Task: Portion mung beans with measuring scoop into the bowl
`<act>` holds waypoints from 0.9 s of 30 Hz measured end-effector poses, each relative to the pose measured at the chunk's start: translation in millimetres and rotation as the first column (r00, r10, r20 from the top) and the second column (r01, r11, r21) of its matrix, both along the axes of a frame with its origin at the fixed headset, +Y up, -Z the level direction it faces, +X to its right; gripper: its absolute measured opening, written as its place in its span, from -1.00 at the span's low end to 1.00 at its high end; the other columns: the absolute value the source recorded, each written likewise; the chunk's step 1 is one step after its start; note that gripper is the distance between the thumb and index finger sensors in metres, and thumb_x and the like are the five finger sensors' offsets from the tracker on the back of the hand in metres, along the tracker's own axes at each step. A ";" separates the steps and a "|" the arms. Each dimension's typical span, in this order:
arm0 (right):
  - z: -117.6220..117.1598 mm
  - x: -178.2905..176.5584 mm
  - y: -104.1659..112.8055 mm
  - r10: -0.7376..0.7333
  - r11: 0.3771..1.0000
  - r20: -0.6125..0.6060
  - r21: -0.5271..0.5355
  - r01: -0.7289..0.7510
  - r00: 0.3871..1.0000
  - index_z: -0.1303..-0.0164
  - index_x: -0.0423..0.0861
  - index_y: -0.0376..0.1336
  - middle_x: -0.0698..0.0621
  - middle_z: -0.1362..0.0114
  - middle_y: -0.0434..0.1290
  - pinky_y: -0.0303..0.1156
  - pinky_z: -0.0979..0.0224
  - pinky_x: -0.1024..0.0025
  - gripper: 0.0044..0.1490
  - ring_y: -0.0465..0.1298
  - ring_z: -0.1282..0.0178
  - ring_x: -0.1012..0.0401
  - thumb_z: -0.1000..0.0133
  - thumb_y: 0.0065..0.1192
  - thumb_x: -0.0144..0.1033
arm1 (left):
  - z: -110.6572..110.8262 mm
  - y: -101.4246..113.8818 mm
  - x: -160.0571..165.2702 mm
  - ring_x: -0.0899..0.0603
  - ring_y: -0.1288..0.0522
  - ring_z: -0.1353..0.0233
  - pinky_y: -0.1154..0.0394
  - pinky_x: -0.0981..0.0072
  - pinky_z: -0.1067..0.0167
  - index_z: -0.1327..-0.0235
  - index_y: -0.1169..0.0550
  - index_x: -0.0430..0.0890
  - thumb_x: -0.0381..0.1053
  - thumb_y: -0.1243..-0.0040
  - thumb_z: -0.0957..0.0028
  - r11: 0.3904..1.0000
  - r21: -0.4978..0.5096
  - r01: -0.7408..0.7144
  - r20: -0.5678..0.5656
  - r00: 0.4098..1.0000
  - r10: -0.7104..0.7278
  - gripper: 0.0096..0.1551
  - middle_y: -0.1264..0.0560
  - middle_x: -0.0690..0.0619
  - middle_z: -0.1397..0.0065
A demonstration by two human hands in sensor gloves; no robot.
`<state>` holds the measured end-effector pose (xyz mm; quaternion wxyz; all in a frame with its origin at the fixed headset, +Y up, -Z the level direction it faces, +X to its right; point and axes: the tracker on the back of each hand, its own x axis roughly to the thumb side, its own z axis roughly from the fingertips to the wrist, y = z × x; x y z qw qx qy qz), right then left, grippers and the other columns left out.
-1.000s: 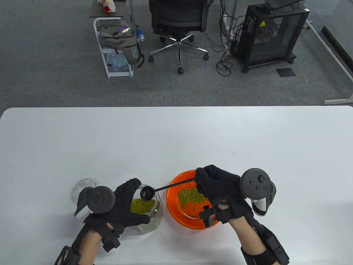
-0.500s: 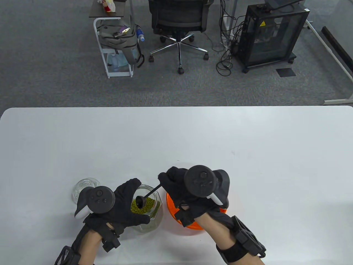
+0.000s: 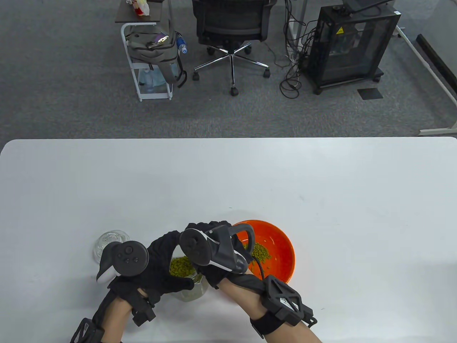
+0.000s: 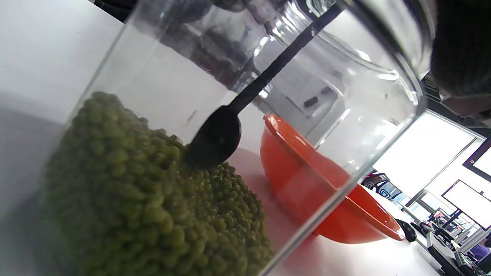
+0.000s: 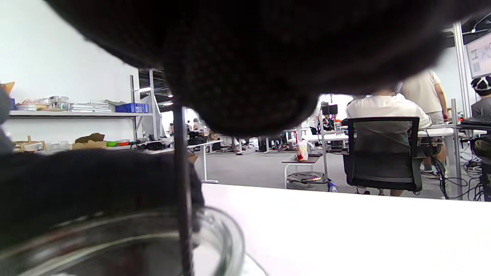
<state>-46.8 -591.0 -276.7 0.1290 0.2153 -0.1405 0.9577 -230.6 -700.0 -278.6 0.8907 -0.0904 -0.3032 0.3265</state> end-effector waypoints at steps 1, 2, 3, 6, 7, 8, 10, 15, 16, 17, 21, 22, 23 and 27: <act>-0.2 2.0 -2.7 -0.023 1.000 -0.011 -0.006 0.023 1.000 0.30 -0.18 0.60 -0.05 0.39 0.76 0.62 0.38 0.28 -0.48 0.68 0.56 0.14 -0.05 0.38 0.06 | 0.0 0.0 0.0 -0.63 -0.13 -0.61 -0.13 -0.58 -0.44 -0.58 0.09 -0.34 0.65 -0.42 0.14 1.000 0.000 0.000 0.000 1.000 0.000 0.59 0.02 -0.41 -0.67; -0.3 5.5 -5.4 -0.060 0.998 -0.035 -0.021 0.060 0.998 0.28 -0.18 0.59 -0.05 0.38 0.75 0.62 0.37 0.28 -0.47 0.68 0.55 0.14 -0.06 0.36 0.06 | -0.1 0.1 0.0 -0.63 -0.13 -0.61 -0.13 -0.58 -0.44 -0.58 0.09 -0.34 0.65 -0.42 0.13 1.000 0.000 0.002 0.001 1.000 -0.002 0.59 0.02 -0.41 -0.67; -0.8 7.7 -7.3 -0.092 0.995 -0.050 -0.035 0.091 0.994 0.28 -0.20 0.59 -0.06 0.39 0.75 0.62 0.38 0.28 -0.47 0.68 0.56 0.14 -0.06 0.36 0.05 | -0.1 0.1 0.0 -0.63 -0.13 -0.61 -0.13 -0.58 -0.44 -0.58 0.09 -0.34 0.65 -0.42 0.13 1.000 0.000 0.003 0.001 1.000 -0.003 0.59 0.02 -0.41 -0.67; -3.9 18.3 -18.9 -0.221 0.968 -0.093 -0.146 0.206 0.971 0.25 -0.21 0.58 -0.07 0.37 0.75 0.62 0.37 0.28 -0.46 0.68 0.55 0.14 -0.07 0.33 0.04 | -0.2 0.0 -0.1 -0.62 -0.13 -0.61 -0.13 -0.58 -0.44 -0.58 0.09 -0.34 0.65 -0.42 0.14 1.000 0.000 0.001 0.001 1.000 -0.001 0.59 0.02 -0.40 -0.67; -5.0 22.1 -22.4 -0.274 0.949 -0.087 -0.186 0.254 0.958 0.24 -0.22 0.58 -0.09 0.36 0.75 0.61 0.37 0.27 -0.46 0.68 0.55 0.13 -0.07 0.33 0.03 | -0.1 0.0 0.0 -0.63 -0.13 -0.61 -0.13 -0.58 -0.44 -0.58 0.09 -0.34 0.65 -0.42 0.14 1.000 0.000 0.001 0.001 1.000 -0.001 0.59 0.02 -0.41 -0.67; -6.3 26.1 -26.4 -0.306 0.933 -0.093 -0.228 0.279 0.948 0.23 -0.23 0.57 -0.09 0.36 0.75 0.62 0.36 0.28 -0.46 0.68 0.54 0.13 -0.07 0.33 0.02 | -0.1 0.0 0.0 -0.63 -0.13 -0.61 -0.13 -0.58 -0.44 -0.58 0.09 -0.34 0.65 -0.43 0.14 1.000 0.000 0.000 0.000 1.000 0.000 0.59 0.02 -0.41 -0.67; -9.0 34.5 -34.2 -0.376 0.899 -0.076 -0.272 0.344 0.923 0.21 -0.22 0.57 -0.09 0.35 0.75 0.62 0.36 0.28 -0.45 0.68 0.53 0.14 -0.07 0.31 0.02 | 0.0 0.0 0.0 -0.63 -0.13 -0.61 -0.13 -0.58 -0.44 -0.58 0.09 -0.34 0.65 -0.43 0.14 1.000 -0.001 -0.001 0.000 1.000 0.001 0.59 0.02 -0.41 -0.67; -21.2 58.3 -50.4 -0.511 0.787 0.044 -0.377 0.487 0.859 0.21 -0.24 0.56 -0.09 0.35 0.74 0.61 0.37 0.29 -0.45 0.68 0.54 0.14 -0.08 0.29 0.01 | -0.1 0.0 -0.1 -0.62 -0.13 -0.61 -0.13 -0.58 -0.44 -0.58 0.09 -0.34 0.65 -0.42 0.14 1.000 -0.001 0.000 0.000 1.000 0.000 0.60 0.02 -0.40 -0.67; -25.0 64.9 -55.0 -0.543 0.746 0.081 -0.412 0.524 0.836 0.21 -0.24 0.56 -0.09 0.36 0.74 0.62 0.37 0.29 -0.45 0.68 0.55 0.15 -0.09 0.28 0.01 | -0.1 0.0 -0.1 -0.62 -0.13 -0.61 -0.13 -0.58 -0.44 -0.58 0.09 -0.34 0.65 -0.43 0.14 1.000 -0.002 -0.001 0.000 1.000 0.001 0.59 0.02 -0.41 -0.67; -28.4 70.9 -59.9 -0.575 0.693 0.125 -0.450 0.563 0.808 0.21 -0.24 0.56 -0.09 0.36 0.74 0.62 0.38 0.29 -0.44 0.68 0.55 0.15 -0.09 0.28 0.01 | -0.1 0.0 -0.1 -0.62 -0.13 -0.61 -0.13 -0.58 -0.44 -0.58 0.09 -0.34 0.65 -0.43 0.14 1.000 -0.001 -0.001 0.000 1.000 0.001 0.59 0.02 -0.41 -0.67; -34.0 86.8 -72.6 -0.627 0.578 0.238 -0.496 0.648 0.742 0.23 -0.26 0.56 -0.09 0.38 0.74 0.61 0.40 0.29 -0.44 0.68 0.57 0.15 -0.09 0.27 0.00 | -0.1 0.0 -0.2 -0.62 -0.13 -0.61 -0.13 -0.58 -0.44 -0.58 0.09 -0.33 0.65 -0.42 0.14 1.000 -0.002 0.000 0.000 1.000 0.000 0.59 0.02 -0.40 -0.67; -34.0 89.9 -74.6 -0.630 0.572 0.250 -0.491 0.657 0.735 0.24 -0.25 0.56 -0.08 0.39 0.74 0.61 0.41 0.30 -0.44 0.68 0.58 0.16 -0.10 0.26 0.01 | -0.1 0.0 -0.2 -0.63 -0.13 -0.61 -0.13 -0.58 -0.44 -0.58 0.09 -0.34 0.65 -0.43 0.14 1.000 -0.002 0.000 0.000 1.000 0.000 0.59 0.02 -0.41 -0.67; -34.3 93.4 -77.1 -0.641 0.554 0.267 -0.489 0.674 0.720 0.24 -0.25 0.56 -0.07 0.39 0.74 0.61 0.42 0.30 -0.44 0.68 0.59 0.16 -0.10 0.26 0.01 | -0.2 0.0 -0.2 -0.63 -0.13 -0.61 -0.13 -0.58 -0.44 -0.58 0.09 -0.34 0.65 -0.43 0.14 1.000 -0.003 -0.001 0.001 1.000 0.001 0.59 0.02 -0.41 -0.67; -33.5 102.0 -83.2 -0.673 0.486 0.315 -0.494 0.721 0.669 0.26 -0.26 0.56 -0.07 0.41 0.74 0.61 0.44 0.30 -0.44 0.67 0.61 0.17 -0.10 0.25 0.00 | -0.2 -0.1 -0.1 -0.63 -0.13 -0.61 -0.14 -0.58 -0.44 -0.58 0.09 -0.34 0.65 -0.43 0.14 1.000 -0.005 -0.004 0.001 1.000 0.004 0.59 0.02 -0.41 -0.67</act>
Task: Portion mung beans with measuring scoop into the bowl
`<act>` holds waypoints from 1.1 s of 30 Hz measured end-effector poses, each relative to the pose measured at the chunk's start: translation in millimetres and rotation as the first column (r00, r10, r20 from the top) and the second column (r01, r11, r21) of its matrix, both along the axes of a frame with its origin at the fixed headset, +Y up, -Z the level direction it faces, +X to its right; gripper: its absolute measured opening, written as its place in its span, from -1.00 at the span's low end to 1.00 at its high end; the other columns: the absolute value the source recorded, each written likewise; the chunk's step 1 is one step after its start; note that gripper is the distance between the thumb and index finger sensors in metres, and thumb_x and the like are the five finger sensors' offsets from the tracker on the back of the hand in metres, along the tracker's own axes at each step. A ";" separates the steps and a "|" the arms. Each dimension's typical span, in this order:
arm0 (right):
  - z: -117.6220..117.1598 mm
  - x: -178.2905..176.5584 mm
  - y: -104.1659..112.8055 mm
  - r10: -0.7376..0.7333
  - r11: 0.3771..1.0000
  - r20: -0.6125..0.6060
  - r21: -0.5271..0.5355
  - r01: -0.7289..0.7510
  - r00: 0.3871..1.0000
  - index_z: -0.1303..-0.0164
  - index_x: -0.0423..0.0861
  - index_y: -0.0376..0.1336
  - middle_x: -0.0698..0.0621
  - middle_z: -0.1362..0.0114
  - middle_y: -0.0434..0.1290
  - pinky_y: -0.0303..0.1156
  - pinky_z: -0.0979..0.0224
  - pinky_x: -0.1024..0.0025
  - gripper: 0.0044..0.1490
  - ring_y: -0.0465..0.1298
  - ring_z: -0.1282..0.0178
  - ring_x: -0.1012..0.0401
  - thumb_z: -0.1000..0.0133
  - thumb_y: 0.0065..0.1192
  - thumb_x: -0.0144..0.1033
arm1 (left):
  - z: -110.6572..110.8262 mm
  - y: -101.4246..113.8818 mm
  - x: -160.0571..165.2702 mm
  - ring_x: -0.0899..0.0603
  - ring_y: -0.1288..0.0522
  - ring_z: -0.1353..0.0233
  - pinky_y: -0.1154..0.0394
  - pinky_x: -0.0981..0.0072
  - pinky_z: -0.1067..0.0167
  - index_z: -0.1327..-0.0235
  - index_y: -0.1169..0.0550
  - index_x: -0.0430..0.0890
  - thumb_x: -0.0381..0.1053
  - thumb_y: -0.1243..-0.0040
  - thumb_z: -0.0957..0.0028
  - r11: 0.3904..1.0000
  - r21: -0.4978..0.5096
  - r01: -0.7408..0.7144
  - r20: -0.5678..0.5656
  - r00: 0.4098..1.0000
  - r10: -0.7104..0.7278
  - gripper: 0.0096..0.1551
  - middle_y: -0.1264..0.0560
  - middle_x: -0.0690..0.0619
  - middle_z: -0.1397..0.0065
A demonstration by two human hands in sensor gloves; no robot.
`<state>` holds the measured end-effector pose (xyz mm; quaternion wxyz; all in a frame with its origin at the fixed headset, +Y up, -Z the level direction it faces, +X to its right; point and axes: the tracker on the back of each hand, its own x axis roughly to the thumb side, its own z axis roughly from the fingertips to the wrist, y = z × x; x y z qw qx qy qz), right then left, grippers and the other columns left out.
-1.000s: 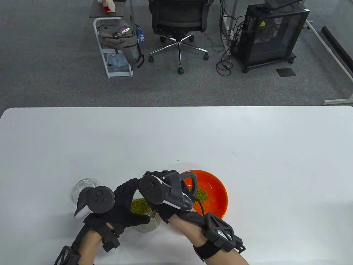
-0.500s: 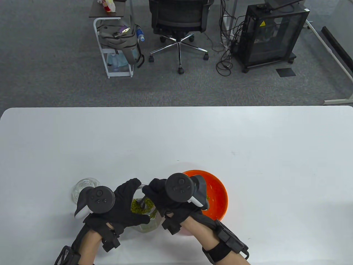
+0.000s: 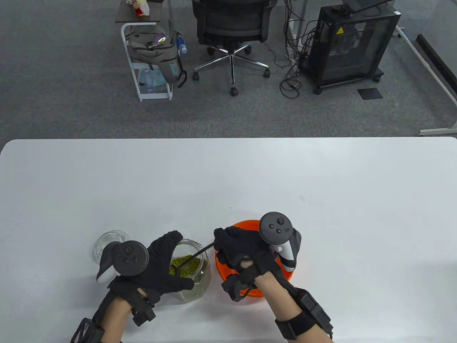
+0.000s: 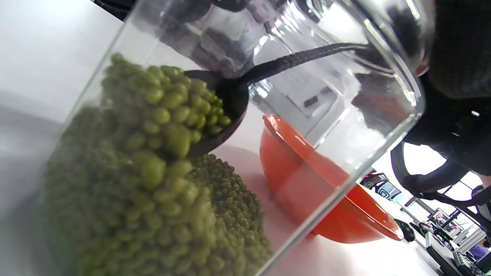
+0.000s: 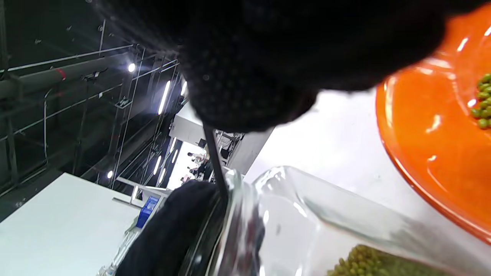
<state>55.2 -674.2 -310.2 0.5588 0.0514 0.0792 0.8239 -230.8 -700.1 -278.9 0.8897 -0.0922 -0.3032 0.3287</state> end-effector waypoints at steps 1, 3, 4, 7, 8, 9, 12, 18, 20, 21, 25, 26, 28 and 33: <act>0.3 0.9 -0.3 0.000 1.000 0.002 -0.001 0.000 1.000 0.26 -0.26 0.56 -0.07 0.41 0.74 0.61 0.44 0.30 -0.44 0.67 0.61 0.17 -0.10 0.25 0.00 | 0.0 0.0 0.0 -0.63 -0.13 -0.61 -0.14 -0.58 -0.44 -0.58 0.09 -0.34 0.65 -0.43 0.14 1.000 0.000 0.000 0.000 1.000 0.000 0.59 0.02 -0.41 -0.67; 2.3 4.7 -0.7 -0.014 1.000 0.034 0.007 0.013 0.999 0.27 -0.26 0.57 -0.06 0.43 0.74 0.61 0.45 0.30 -0.45 0.67 0.62 0.17 -0.10 0.25 0.00 | 0.1 0.0 0.0 -0.63 -0.12 -0.61 -0.13 -0.58 -0.44 -0.58 0.09 -0.34 0.65 -0.43 0.13 1.000 0.000 0.000 -0.001 1.000 0.000 0.59 0.02 -0.41 -0.67; 3.1 6.3 -0.5 -0.016 1.000 0.037 0.011 0.015 0.999 0.28 -0.26 0.57 -0.06 0.43 0.74 0.61 0.46 0.31 -0.45 0.67 0.63 0.18 -0.10 0.25 0.00 | 0.1 0.0 0.0 -0.63 -0.12 -0.61 -0.13 -0.58 -0.44 -0.58 0.09 -0.34 0.65 -0.43 0.13 1.000 0.000 0.000 -0.001 1.000 0.000 0.59 0.02 -0.41 -0.67; 3.9 14.3 0.3 -0.025 0.999 0.057 0.025 0.024 0.998 0.28 -0.25 0.57 -0.05 0.43 0.74 0.61 0.45 0.31 -0.45 0.67 0.63 0.18 -0.10 0.25 0.01 | 0.1 0.0 -0.1 -0.63 -0.13 -0.61 -0.13 -0.58 -0.44 -0.58 0.10 -0.34 0.65 -0.43 0.14 1.000 -0.001 0.001 0.000 1.000 -0.001 0.59 0.02 -0.41 -0.67; 4.0 18.0 -0.5 -0.038 0.999 0.075 0.025 0.037 0.996 0.28 -0.25 0.57 -0.05 0.43 0.74 0.61 0.45 0.31 -0.45 0.67 0.63 0.18 -0.10 0.25 0.01 | 0.1 0.0 -0.1 -0.62 -0.12 -0.61 -0.14 -0.57 -0.44 -0.58 0.10 -0.34 0.65 -0.43 0.13 1.000 0.000 0.003 0.000 1.000 -0.003 0.59 0.03 -0.41 -0.67; 3.2 20.4 -1.2 -0.045 0.999 0.073 0.022 0.044 0.996 0.29 -0.25 0.57 -0.05 0.44 0.74 0.61 0.45 0.31 -0.45 0.67 0.64 0.18 -0.10 0.26 0.00 | 0.1 0.1 -0.1 -0.63 -0.12 -0.62 -0.14 -0.57 -0.45 -0.58 0.10 -0.34 0.65 -0.43 0.13 1.000 -0.001 0.003 0.000 1.000 -0.003 0.59 0.03 -0.41 -0.67; 3.0 29.4 -4.7 -0.070 0.998 0.081 0.004 0.070 0.994 0.29 -0.24 0.57 -0.05 0.44 0.74 0.61 0.45 0.31 -0.46 0.67 0.63 0.18 -0.10 0.26 0.00 | 0.1 0.1 -0.1 -0.62 -0.12 -0.62 -0.13 -0.57 -0.45 -0.58 0.10 -0.34 0.65 -0.43 0.13 1.000 -0.003 0.003 0.001 1.000 -0.003 0.59 0.03 -0.41 -0.67; 3.7 40.5 -8.4 -0.108 0.994 0.096 -0.009 0.109 0.990 0.29 -0.24 0.57 -0.05 0.44 0.74 0.61 0.45 0.31 -0.46 0.67 0.63 0.18 -0.10 0.27 0.01 | 0.0 0.0 0.0 -0.63 -0.12 -0.62 -0.14 -0.57 -0.45 -0.58 0.10 -0.34 0.65 -0.43 0.13 1.000 -0.004 0.004 0.001 1.000 -0.004 0.59 0.03 -0.41 -0.67; 3.6 42.2 -9.9 -0.114 0.993 0.097 -0.017 0.116 0.989 0.30 -0.24 0.57 -0.05 0.44 0.74 0.61 0.46 0.31 -0.45 0.67 0.63 0.18 -0.10 0.27 0.01 | 0.0 -0.1 -0.1 -0.63 -0.12 -0.62 -0.13 -0.57 -0.45 -0.58 0.10 -0.34 0.65 -0.43 0.13 1.000 -0.004 0.004 0.000 1.000 -0.004 0.59 0.03 -0.41 -0.67; 3.6 43.6 -11.1 -0.120 0.992 0.097 -0.018 0.122 0.988 0.30 -0.24 0.57 -0.04 0.44 0.74 0.61 0.46 0.32 -0.45 0.67 0.63 0.18 -0.10 0.27 0.02 | 0.0 -0.2 0.0 -0.63 -0.12 -0.62 -0.13 -0.58 -0.45 -0.58 0.10 -0.34 0.65 -0.42 0.13 1.000 -0.004 0.004 0.001 1.000 -0.004 0.59 0.03 -0.41 -0.67; 2.8 46.6 -14.7 -0.139 0.989 0.093 -0.040 0.143 0.986 0.30 -0.24 0.58 -0.04 0.44 0.74 0.61 0.46 0.32 -0.45 0.67 0.64 0.18 -0.10 0.27 0.02 | 0.1 -0.2 0.2 -0.63 -0.11 -0.62 -0.13 -0.58 -0.44 -0.58 0.10 -0.35 0.64 -0.43 0.13 1.000 -0.007 0.001 0.002 1.000 -0.001 0.59 0.04 -0.41 -0.67; 2.3 47.6 -15.4 -0.147 0.987 0.097 -0.045 0.152 0.984 0.30 -0.24 0.57 -0.04 0.44 0.74 0.61 0.46 0.31 -0.46 0.67 0.64 0.18 -0.10 0.27 0.01 | 0.1 -0.3 0.2 -0.63 -0.11 -0.62 -0.13 -0.58 -0.44 -0.58 0.10 -0.34 0.64 -0.43 0.13 1.000 -0.007 0.000 0.003 1.000 0.000 0.59 0.04 -0.41 -0.67; 1.3 49.6 -16.0 -0.149 0.987 0.091 -0.050 0.154 0.985 0.30 -0.24 0.58 -0.04 0.45 0.74 0.61 0.46 0.32 -0.46 0.67 0.64 0.18 -0.10 0.27 0.02 | 0.2 -0.3 0.2 -0.63 -0.11 -0.62 -0.13 -0.58 -0.44 -0.58 0.10 -0.35 0.64 -0.43 0.13 1.000 -0.007 0.000 0.003 1.000 0.000 0.59 0.04 -0.41 -0.67; -0.4 55.9 -15.8 -0.166 0.983 0.100 -0.057 0.172 0.981 0.30 -0.23 0.57 -0.04 0.44 0.74 0.61 0.46 0.32 -0.45 0.67 0.64 0.19 -0.10 0.27 0.02 | 0.1 -0.2 0.2 -0.63 -0.11 -0.62 -0.13 -0.58 -0.44 -0.58 0.11 -0.34 0.64 -0.43 0.13 1.000 -0.008 0.000 0.004 1.000 0.000 0.59 0.04 -0.41 -0.67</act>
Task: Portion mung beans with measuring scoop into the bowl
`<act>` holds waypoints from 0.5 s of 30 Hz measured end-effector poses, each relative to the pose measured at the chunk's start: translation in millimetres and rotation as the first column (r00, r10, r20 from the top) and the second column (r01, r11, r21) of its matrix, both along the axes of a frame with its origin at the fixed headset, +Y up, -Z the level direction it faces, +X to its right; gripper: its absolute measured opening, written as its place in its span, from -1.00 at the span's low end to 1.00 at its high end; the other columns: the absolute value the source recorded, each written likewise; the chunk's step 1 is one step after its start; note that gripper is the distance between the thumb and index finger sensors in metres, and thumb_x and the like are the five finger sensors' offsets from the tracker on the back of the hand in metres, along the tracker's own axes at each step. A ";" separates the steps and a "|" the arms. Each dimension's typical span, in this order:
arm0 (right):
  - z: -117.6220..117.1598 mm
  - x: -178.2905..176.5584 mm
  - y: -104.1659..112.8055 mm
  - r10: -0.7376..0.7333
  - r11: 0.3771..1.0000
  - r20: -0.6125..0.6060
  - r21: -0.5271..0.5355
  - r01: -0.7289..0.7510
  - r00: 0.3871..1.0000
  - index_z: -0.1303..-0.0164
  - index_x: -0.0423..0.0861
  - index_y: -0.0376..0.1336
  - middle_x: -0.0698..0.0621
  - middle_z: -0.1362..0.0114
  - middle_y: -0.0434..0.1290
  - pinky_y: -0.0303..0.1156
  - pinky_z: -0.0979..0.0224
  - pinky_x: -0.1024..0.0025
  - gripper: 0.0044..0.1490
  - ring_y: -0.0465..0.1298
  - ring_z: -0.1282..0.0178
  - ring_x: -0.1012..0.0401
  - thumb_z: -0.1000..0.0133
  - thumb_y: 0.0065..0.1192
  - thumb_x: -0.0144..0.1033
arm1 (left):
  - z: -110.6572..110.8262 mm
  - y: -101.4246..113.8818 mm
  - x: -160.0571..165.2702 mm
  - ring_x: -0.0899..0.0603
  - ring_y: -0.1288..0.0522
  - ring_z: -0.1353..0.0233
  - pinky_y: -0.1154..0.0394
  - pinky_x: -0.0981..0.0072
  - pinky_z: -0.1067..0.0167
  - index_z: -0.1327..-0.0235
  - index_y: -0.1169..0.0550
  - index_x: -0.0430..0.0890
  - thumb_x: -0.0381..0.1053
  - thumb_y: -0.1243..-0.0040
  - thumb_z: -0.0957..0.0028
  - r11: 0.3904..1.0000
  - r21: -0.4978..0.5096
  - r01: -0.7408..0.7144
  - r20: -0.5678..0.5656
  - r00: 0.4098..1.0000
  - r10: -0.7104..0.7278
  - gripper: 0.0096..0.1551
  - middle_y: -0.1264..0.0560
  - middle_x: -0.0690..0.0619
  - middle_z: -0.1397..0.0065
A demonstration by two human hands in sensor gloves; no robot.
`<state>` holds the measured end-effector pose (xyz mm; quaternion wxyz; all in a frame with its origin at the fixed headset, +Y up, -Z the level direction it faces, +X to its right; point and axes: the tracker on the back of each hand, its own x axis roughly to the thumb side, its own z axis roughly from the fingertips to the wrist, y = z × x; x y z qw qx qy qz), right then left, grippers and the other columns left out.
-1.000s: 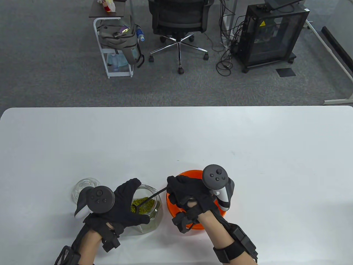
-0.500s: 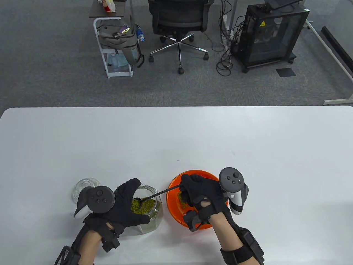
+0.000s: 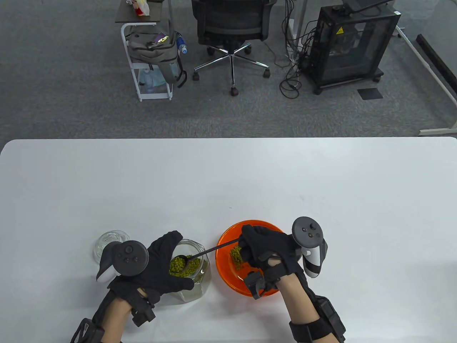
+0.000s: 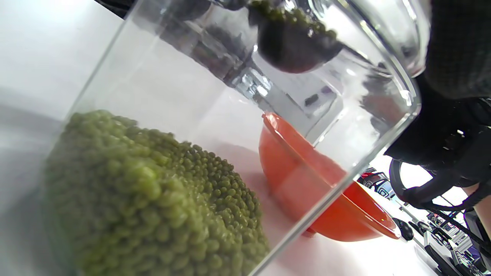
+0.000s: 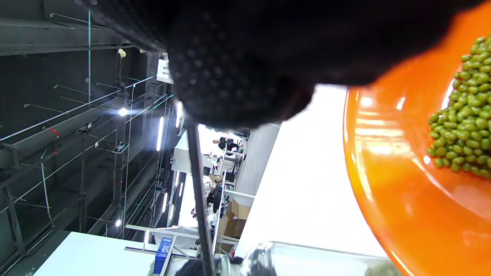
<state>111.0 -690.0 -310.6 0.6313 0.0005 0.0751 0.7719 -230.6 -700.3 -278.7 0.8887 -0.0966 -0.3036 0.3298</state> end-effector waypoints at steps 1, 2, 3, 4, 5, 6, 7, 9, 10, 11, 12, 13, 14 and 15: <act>-0.1 1.7 0.3 -0.007 1.000 0.005 -0.003 0.007 1.000 0.30 -0.24 0.57 -0.04 0.45 0.74 0.61 0.46 0.32 -0.45 0.67 0.63 0.18 -0.10 0.27 0.02 | 0.0 0.0 0.0 -0.63 -0.11 -0.62 -0.13 -0.58 -0.45 -0.58 0.10 -0.34 0.63 -0.43 0.13 1.000 0.000 0.000 0.000 1.000 0.000 0.59 0.04 -0.41 -0.67; -0.2 3.5 0.8 -0.011 1.000 0.009 -0.002 0.011 1.000 0.30 -0.24 0.57 -0.04 0.44 0.74 0.61 0.46 0.32 -0.45 0.67 0.64 0.18 -0.10 0.27 0.02 | 0.0 0.1 0.0 -0.63 -0.11 -0.62 -0.13 -0.58 -0.44 -0.58 0.10 -0.34 0.64 -0.43 0.13 1.000 0.000 0.000 -0.001 1.000 0.000 0.59 0.04 -0.41 -0.67; -0.5 5.4 1.4 -0.013 1.000 0.009 -0.001 0.013 1.000 0.30 -0.24 0.57 -0.04 0.45 0.74 0.61 0.46 0.32 -0.45 0.67 0.64 0.19 -0.10 0.27 0.02 | 0.0 0.1 0.0 -0.63 -0.11 -0.62 -0.13 -0.58 -0.44 -0.58 0.10 -0.35 0.64 -0.43 0.13 1.000 0.000 -0.001 -0.001 1.000 0.001 0.59 0.04 -0.41 -0.67; -0.5 7.0 1.8 -0.016 1.000 0.012 -0.002 0.016 1.000 0.30 -0.23 0.57 -0.03 0.45 0.74 0.61 0.46 0.32 -0.45 0.67 0.63 0.19 -0.10 0.27 0.02 | 0.1 0.1 0.0 -0.63 -0.11 -0.62 -0.13 -0.58 -0.44 -0.58 0.10 -0.34 0.63 -0.44 0.13 1.000 -0.001 -0.001 -0.001 1.000 0.001 0.59 0.04 -0.41 -0.67; -0.8 9.0 2.4 -0.027 1.000 0.016 -0.001 0.027 1.000 0.30 -0.23 0.57 -0.03 0.45 0.74 0.61 0.46 0.32 -0.45 0.67 0.64 0.19 -0.10 0.27 0.02 | 0.1 0.1 0.0 -0.63 -0.11 -0.62 -0.13 -0.58 -0.45 -0.58 0.10 -0.35 0.63 -0.43 0.13 1.000 -0.001 -0.001 -0.001 1.000 0.001 0.59 0.04 -0.41 -0.67; -1.0 10.3 2.7 -0.033 0.999 0.014 -0.003 0.033 0.999 0.30 -0.23 0.57 -0.03 0.45 0.74 0.61 0.46 0.32 -0.45 0.67 0.64 0.19 -0.10 0.27 0.02 | 0.2 0.1 0.0 -0.63 -0.11 -0.62 -0.13 -0.58 -0.44 -0.58 0.10 -0.34 0.63 -0.44 0.13 1.000 -0.001 -0.001 -0.001 1.000 0.001 0.59 0.04 -0.41 -0.67; -1.1 11.9 3.0 -0.044 0.999 0.015 -0.009 0.044 0.999 0.30 -0.23 0.57 -0.03 0.45 0.74 0.61 0.46 0.32 -0.45 0.67 0.64 0.19 -0.10 0.28 0.02 | 0.2 0.1 0.0 -0.63 -0.11 -0.62 -0.13 -0.58 -0.45 -0.58 0.10 -0.34 0.64 -0.43 0.13 1.000 -0.001 -0.001 -0.001 1.000 0.001 0.59 0.04 -0.41 -0.67; -1.5 14.1 3.4 -0.061 0.998 0.013 -0.013 0.061 0.998 0.30 -0.24 0.57 -0.03 0.45 0.74 0.61 0.46 0.32 -0.45 0.67 0.64 0.19 -0.10 0.27 0.02 | 0.2 0.1 -0.1 -0.63 -0.11 -0.62 -0.13 -0.58 -0.44 -0.58 0.10 -0.34 0.63 -0.43 0.13 1.000 -0.001 -0.001 -0.001 1.000 0.001 0.59 0.04 -0.41 -0.67; -1.8 15.8 3.8 -0.068 0.998 0.015 -0.017 0.068 0.998 0.30 -0.24 0.57 -0.03 0.45 0.74 0.61 0.46 0.32 -0.45 0.67 0.64 0.18 -0.10 0.28 0.02 | 0.2 0.1 -0.1 -0.63 -0.11 -0.62 -0.13 -0.58 -0.44 -0.58 0.11 -0.34 0.63 -0.43 0.13 1.000 -0.001 -0.001 0.000 1.000 0.001 0.59 0.04 -0.41 -0.67; -1.9 17.5 4.3 -0.072 0.997 0.015 -0.018 0.072 0.997 0.30 -0.23 0.57 -0.03 0.45 0.74 0.61 0.46 0.32 -0.45 0.67 0.64 0.19 -0.10 0.27 0.02 | 0.2 0.2 -0.1 -0.63 -0.11 -0.62 -0.13 -0.58 -0.44 -0.58 0.10 -0.34 0.63 -0.44 0.13 1.000 -0.001 -0.001 -0.001 1.000 0.001 0.59 0.04 -0.41 -0.67; -2.0 18.9 4.4 -0.079 0.997 0.019 -0.023 0.080 0.997 0.30 -0.23 0.57 -0.03 0.45 0.74 0.61 0.46 0.32 -0.45 0.67 0.64 0.19 -0.10 0.27 0.03 | 0.3 0.2 -0.1 -0.63 -0.11 -0.62 -0.13 -0.58 -0.44 -0.58 0.10 -0.34 0.63 -0.43 0.13 1.000 -0.001 -0.001 0.000 1.000 0.001 0.59 0.04 -0.42 -0.67; -2.2 20.4 5.1 -0.092 0.995 0.025 -0.031 0.093 0.995 0.30 -0.24 0.57 -0.04 0.45 0.74 0.61 0.46 0.32 -0.45 0.67 0.64 0.18 -0.10 0.28 0.02 | 0.3 0.2 -0.1 -0.63 -0.11 -0.62 -0.13 -0.58 -0.45 -0.58 0.10 -0.34 0.64 -0.43 0.13 1.000 -0.001 -0.001 -0.001 1.000 0.001 0.59 0.04 -0.41 -0.67; -2.8 21.6 6.0 -0.101 0.994 0.017 -0.027 0.102 0.995 0.30 -0.23 0.57 -0.03 0.44 0.74 0.61 0.45 0.32 -0.45 0.67 0.63 0.19 -0.10 0.27 0.02 | 0.3 0.2 -0.1 -0.63 -0.11 -0.62 -0.13 -0.58 -0.44 -0.58 0.10 -0.34 0.64 -0.43 0.13 1.000 -0.001 -0.002 -0.001 1.000 0.002 0.59 0.04 -0.41 -0.67; -2.9 22.6 6.6 -0.108 0.994 0.017 -0.031 0.108 0.994 0.30 -0.23 0.57 -0.03 0.44 0.74 0.61 0.45 0.32 -0.45 0.67 0.64 0.19 -0.10 0.27 0.02 | 0.3 0.2 -0.1 -0.63 -0.11 -0.62 -0.13 -0.58 -0.44 -0.58 0.10 -0.35 0.64 -0.43 0.13 1.000 0.000 -0.002 -0.001 1.000 0.002 0.59 0.04 -0.41 -0.67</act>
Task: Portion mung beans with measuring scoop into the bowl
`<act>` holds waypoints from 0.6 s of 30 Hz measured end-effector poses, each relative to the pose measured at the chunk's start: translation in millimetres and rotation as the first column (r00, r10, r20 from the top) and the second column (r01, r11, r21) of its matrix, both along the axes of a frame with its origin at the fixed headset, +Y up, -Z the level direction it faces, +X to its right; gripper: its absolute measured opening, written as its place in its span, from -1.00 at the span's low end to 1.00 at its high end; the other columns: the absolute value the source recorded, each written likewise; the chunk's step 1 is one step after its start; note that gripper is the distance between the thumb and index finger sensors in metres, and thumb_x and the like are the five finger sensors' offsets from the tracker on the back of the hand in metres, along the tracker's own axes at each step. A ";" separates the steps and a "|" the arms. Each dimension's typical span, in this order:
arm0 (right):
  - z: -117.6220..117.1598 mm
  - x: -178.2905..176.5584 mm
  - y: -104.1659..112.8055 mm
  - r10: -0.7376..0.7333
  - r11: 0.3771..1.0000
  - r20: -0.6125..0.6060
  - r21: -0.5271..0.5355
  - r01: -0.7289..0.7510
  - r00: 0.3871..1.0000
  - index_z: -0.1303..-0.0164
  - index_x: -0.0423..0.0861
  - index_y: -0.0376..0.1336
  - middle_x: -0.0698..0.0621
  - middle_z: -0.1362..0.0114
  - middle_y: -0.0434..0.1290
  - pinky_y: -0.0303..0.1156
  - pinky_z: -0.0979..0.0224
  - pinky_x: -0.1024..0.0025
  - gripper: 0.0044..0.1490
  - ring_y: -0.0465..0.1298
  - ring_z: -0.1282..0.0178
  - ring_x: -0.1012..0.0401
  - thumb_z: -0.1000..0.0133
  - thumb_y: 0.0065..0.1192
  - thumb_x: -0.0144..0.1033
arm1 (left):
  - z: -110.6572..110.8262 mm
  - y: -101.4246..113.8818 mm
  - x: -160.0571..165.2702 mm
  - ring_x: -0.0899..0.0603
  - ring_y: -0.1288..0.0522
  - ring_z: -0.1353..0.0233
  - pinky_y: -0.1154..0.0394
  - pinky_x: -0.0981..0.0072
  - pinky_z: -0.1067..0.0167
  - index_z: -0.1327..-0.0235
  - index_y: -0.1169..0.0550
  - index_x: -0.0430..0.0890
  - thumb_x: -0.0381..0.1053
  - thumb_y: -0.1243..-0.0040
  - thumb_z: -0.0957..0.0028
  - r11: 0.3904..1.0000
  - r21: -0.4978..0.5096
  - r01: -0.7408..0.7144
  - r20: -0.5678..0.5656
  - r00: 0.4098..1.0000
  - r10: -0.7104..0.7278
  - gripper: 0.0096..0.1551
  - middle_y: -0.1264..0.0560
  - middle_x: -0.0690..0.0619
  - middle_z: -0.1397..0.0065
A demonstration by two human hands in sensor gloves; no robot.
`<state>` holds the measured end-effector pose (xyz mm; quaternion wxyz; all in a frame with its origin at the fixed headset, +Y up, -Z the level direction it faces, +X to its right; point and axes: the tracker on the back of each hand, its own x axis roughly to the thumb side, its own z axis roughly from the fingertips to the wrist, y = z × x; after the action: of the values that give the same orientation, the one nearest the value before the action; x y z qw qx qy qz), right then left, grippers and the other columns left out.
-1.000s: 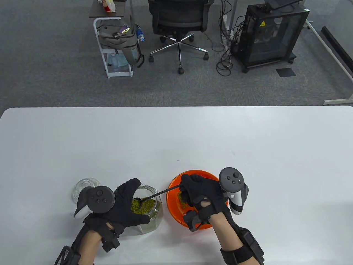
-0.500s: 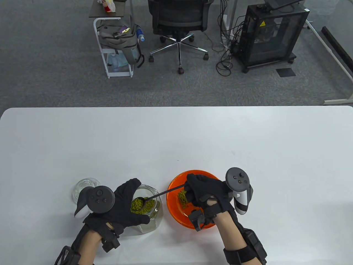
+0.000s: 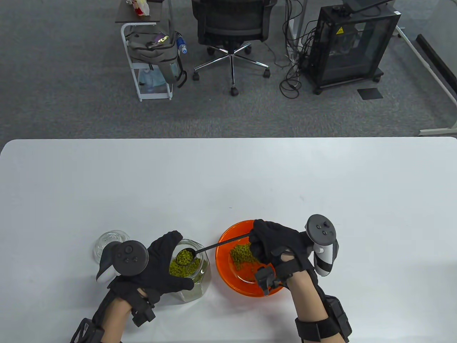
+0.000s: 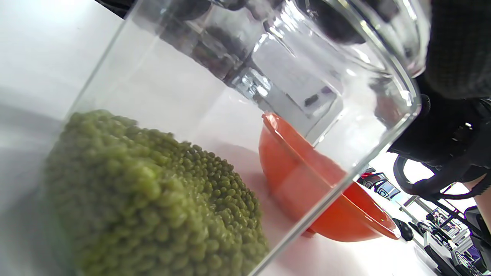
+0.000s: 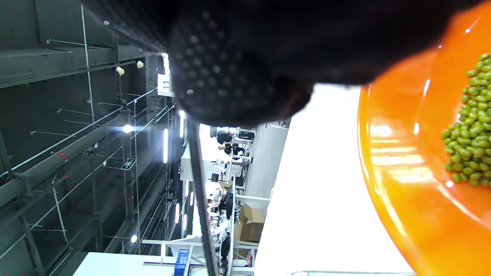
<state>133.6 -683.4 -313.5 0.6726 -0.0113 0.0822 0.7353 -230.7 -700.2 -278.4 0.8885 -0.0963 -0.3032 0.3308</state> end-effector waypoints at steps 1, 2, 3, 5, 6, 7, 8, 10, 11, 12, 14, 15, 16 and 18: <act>-0.4 1.6 1.4 -0.013 1.000 0.000 -0.003 0.013 1.000 0.30 -0.24 0.57 -0.03 0.44 0.74 0.61 0.45 0.32 -0.45 0.67 0.63 0.18 -0.10 0.27 0.02 | 0.0 0.1 0.1 -0.63 -0.11 -0.62 -0.13 -0.58 -0.45 -0.58 0.10 -0.35 0.63 -0.44 0.13 1.000 -0.001 -0.001 0.000 1.000 0.001 0.59 0.04 -0.41 -0.67; -0.9 3.4 2.7 -0.025 1.000 -0.004 0.000 0.025 1.000 0.30 -0.24 0.57 -0.03 0.44 0.74 0.61 0.45 0.32 -0.45 0.67 0.63 0.19 -0.11 0.27 0.02 | 0.1 0.1 0.1 -0.63 -0.11 -0.62 -0.13 -0.58 -0.44 -0.58 0.10 -0.34 0.63 -0.44 0.13 1.000 -0.001 0.000 0.000 1.000 0.000 0.59 0.04 -0.41 -0.67; -1.0 4.4 3.4 -0.030 1.000 -0.002 -0.001 0.030 1.000 0.29 -0.24 0.57 -0.03 0.44 0.74 0.61 0.45 0.32 -0.45 0.67 0.63 0.18 -0.11 0.27 0.02 | 0.1 0.1 0.0 -0.63 -0.11 -0.62 -0.13 -0.58 -0.44 -0.58 0.10 -0.35 0.64 -0.43 0.13 1.000 0.000 0.000 0.000 1.000 0.000 0.59 0.03 -0.41 -0.67; -1.6 9.5 6.7 -0.044 0.999 -0.006 0.004 0.044 0.999 0.29 -0.23 0.57 -0.03 0.44 0.74 0.61 0.45 0.32 -0.45 0.67 0.63 0.18 -0.11 0.27 0.03 | 0.1 0.2 0.1 -0.63 -0.11 -0.62 -0.13 -0.58 -0.44 -0.58 0.10 -0.35 0.63 -0.44 0.13 1.000 -0.001 -0.001 0.000 1.000 0.001 0.59 0.04 -0.41 -0.67; -1.6 12.4 7.9 -0.056 0.998 0.001 -0.001 0.056 0.998 0.29 -0.23 0.57 -0.04 0.44 0.74 0.61 0.45 0.32 -0.45 0.67 0.63 0.18 -0.11 0.27 0.03 | 0.1 0.2 0.1 -0.63 -0.11 -0.62 -0.13 -0.58 -0.44 -0.58 0.10 -0.34 0.64 -0.43 0.13 1.000 -0.001 0.001 0.000 1.000 -0.001 0.59 0.04 -0.41 -0.67; -1.8 14.4 8.6 -0.062 0.998 -0.001 0.001 0.062 0.998 0.28 -0.23 0.57 -0.04 0.43 0.74 0.61 0.45 0.32 -0.45 0.67 0.63 0.18 -0.11 0.27 0.02 | 0.1 0.2 0.1 -0.63 -0.11 -0.62 -0.13 -0.58 -0.45 -0.58 0.10 -0.34 0.64 -0.43 0.13 1.000 -0.001 0.001 0.000 1.000 -0.001 0.59 0.04 -0.41 -0.67; -1.7 17.5 9.4 -0.070 0.998 -0.003 0.001 0.070 0.998 0.28 -0.23 0.57 -0.03 0.43 0.74 0.61 0.44 0.32 -0.45 0.67 0.62 0.18 -0.11 0.26 0.02 | 0.1 0.2 0.1 -0.63 -0.11 -0.62 -0.13 -0.58 -0.44 -0.58 0.10 -0.35 0.63 -0.43 0.13 1.000 -0.001 0.001 0.000 1.000 -0.001 0.59 0.04 -0.41 -0.67; -1.3 24.3 11.1 -0.093 0.996 0.005 -0.001 0.093 0.996 0.28 -0.23 0.57 -0.04 0.43 0.74 0.61 0.44 0.32 -0.45 0.67 0.62 0.18 -0.11 0.27 0.03 | 0.1 0.3 0.1 -0.63 -0.11 -0.62 -0.13 -0.58 -0.45 -0.58 0.10 -0.34 0.64 -0.43 0.13 1.000 -0.002 0.000 0.001 1.000 0.000 0.59 0.04 -0.41 -0.67; -0.9 28.9 12.3 -0.098 0.995 0.007 -0.003 0.098 0.995 0.28 -0.24 0.57 -0.04 0.43 0.74 0.61 0.44 0.32 -0.45 0.67 0.62 0.18 -0.11 0.27 0.02 | 0.1 0.3 0.2 -0.63 -0.11 -0.62 -0.13 -0.58 -0.45 -0.58 0.10 -0.35 0.64 -0.43 0.13 1.000 -0.002 0.001 0.001 1.000 -0.001 0.59 0.04 -0.41 -0.67; -0.8 32.2 13.1 -0.099 0.995 0.010 -0.002 0.099 0.995 0.28 -0.24 0.57 -0.04 0.43 0.74 0.61 0.44 0.32 -0.45 0.67 0.62 0.18 -0.11 0.27 0.02 | 0.1 0.3 0.2 -0.63 -0.11 -0.62 -0.13 -0.58 -0.44 -0.58 0.10 -0.34 0.64 -0.43 0.13 1.000 -0.001 0.001 0.001 1.000 -0.001 0.59 0.04 -0.41 -0.67; -0.9 43.7 15.7 -0.104 0.995 0.023 0.003 0.104 0.994 0.28 -0.24 0.57 -0.04 0.43 0.74 0.61 0.44 0.32 -0.45 0.67 0.62 0.18 -0.11 0.27 0.02 | 0.1 0.3 0.1 -0.63 -0.11 -0.62 -0.13 -0.58 -0.44 -0.58 0.11 -0.34 0.63 -0.44 0.13 1.000 -0.002 0.000 0.001 1.000 0.000 0.59 0.04 -0.41 -0.67; -1.1 50.2 16.9 -0.100 0.995 0.033 0.004 0.100 0.994 0.28 -0.23 0.57 -0.04 0.43 0.74 0.61 0.44 0.32 -0.45 0.67 0.62 0.18 -0.11 0.27 0.02 | 0.1 0.3 0.1 -0.63 -0.11 -0.62 -0.13 -0.58 -0.44 -0.58 0.10 -0.34 0.63 -0.44 0.14 1.000 -0.002 0.001 0.001 1.000 -0.001 0.59 0.03 -0.41 -0.67; -1.5 58.2 18.0 -0.092 0.996 0.042 0.010 0.092 0.995 0.28 -0.23 0.57 -0.03 0.43 0.74 0.61 0.44 0.32 -0.45 0.67 0.62 0.18 -0.11 0.27 0.03 | 0.1 0.3 0.1 -0.63 -0.11 -0.62 -0.13 -0.58 -0.45 -0.58 0.10 -0.34 0.64 -0.44 0.13 1.000 -0.002 0.001 0.001 1.000 -0.001 0.60 0.04 -0.41 -0.67; -2.1 70.9 19.0 -0.082 0.997 0.060 0.010 0.081 0.995 0.28 -0.23 0.57 -0.04 0.43 0.74 0.61 0.44 0.32 -0.45 0.67 0.62 0.18 -0.11 0.26 0.03 | 0.1 0.4 0.1 -0.63 -0.11 -0.62 -0.13 -0.58 -0.44 -0.58 0.10 -0.34 0.64 -0.43 0.13 1.000 -0.002 0.001 0.001 1.000 -0.001 0.59 0.04 -0.41 -0.67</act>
<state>204.5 -664.3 -315.6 0.7043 -0.0278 0.0596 0.7068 -230.6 -699.8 -278.3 0.8885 -0.0975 -0.3032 0.3304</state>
